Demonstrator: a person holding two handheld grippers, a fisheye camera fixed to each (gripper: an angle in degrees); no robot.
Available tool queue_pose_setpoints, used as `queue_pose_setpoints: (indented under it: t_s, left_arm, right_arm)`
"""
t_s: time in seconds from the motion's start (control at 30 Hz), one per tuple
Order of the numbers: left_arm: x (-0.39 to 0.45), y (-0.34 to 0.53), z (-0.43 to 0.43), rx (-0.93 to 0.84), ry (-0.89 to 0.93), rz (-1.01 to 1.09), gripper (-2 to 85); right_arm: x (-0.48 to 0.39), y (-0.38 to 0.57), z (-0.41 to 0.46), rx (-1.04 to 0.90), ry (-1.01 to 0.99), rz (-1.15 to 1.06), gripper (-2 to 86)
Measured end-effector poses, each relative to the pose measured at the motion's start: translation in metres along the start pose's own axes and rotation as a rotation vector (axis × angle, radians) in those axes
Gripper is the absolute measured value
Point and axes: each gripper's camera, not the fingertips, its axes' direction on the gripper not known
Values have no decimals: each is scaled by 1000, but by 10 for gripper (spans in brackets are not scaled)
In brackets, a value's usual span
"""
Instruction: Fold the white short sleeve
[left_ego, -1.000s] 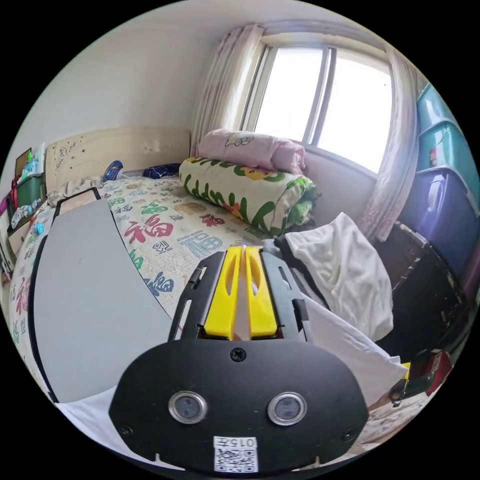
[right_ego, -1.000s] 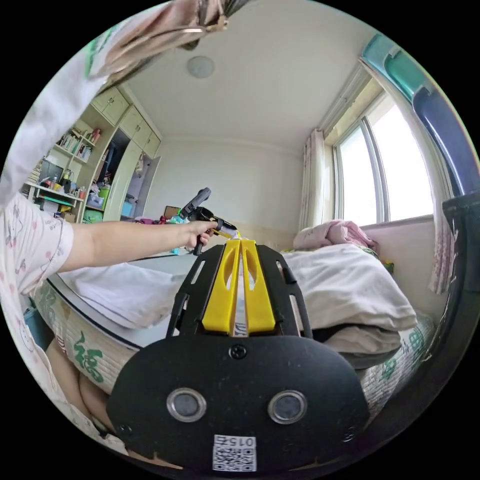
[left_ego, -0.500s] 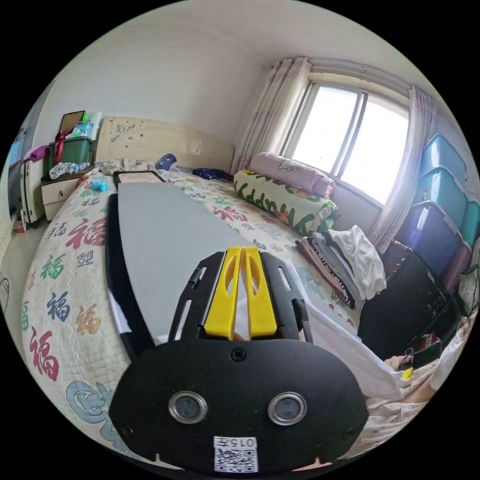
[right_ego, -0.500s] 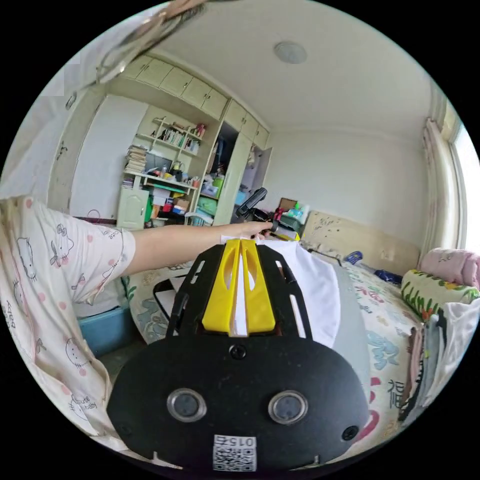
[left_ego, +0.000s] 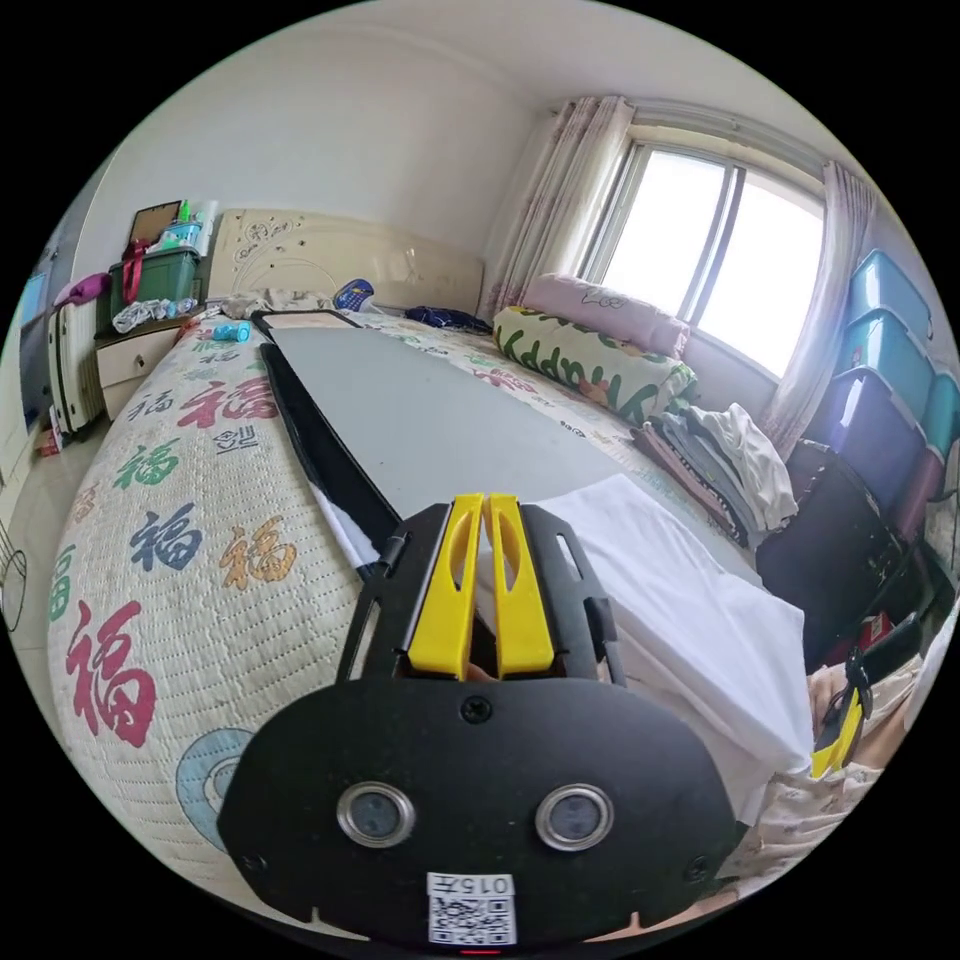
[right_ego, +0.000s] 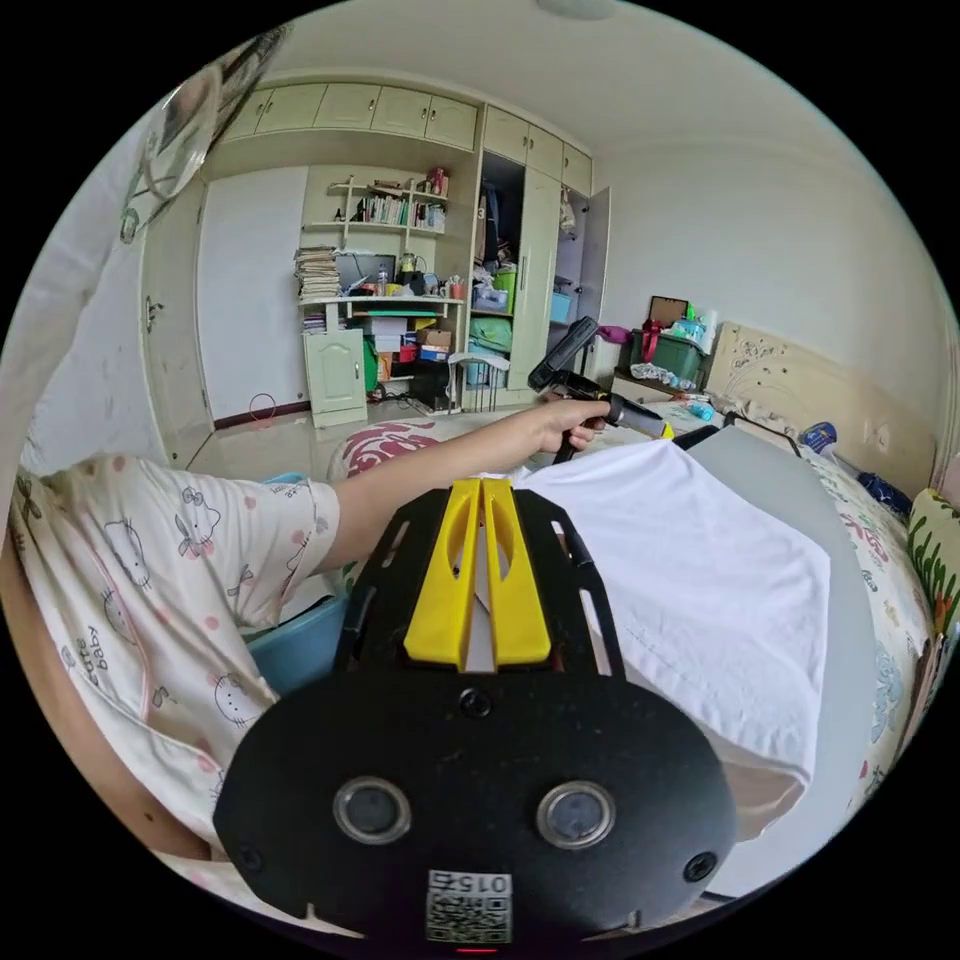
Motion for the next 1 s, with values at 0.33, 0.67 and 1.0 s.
queue_pose_setpoints:
  t_s: [0.33,0.67,1.0]
  left_arm:
    - [92,34,48,-37,-107,-113,41]
    - [221,17,130,-213,31,-105,106]
    - [359,-18,103,-175,-93,-13,32]
  right_arm:
    - [-14,15,0,16,39,-10,26]
    - [-30,16,2,25,30,-98,98]
    - [-36,-20,80,-184,56,34,17]
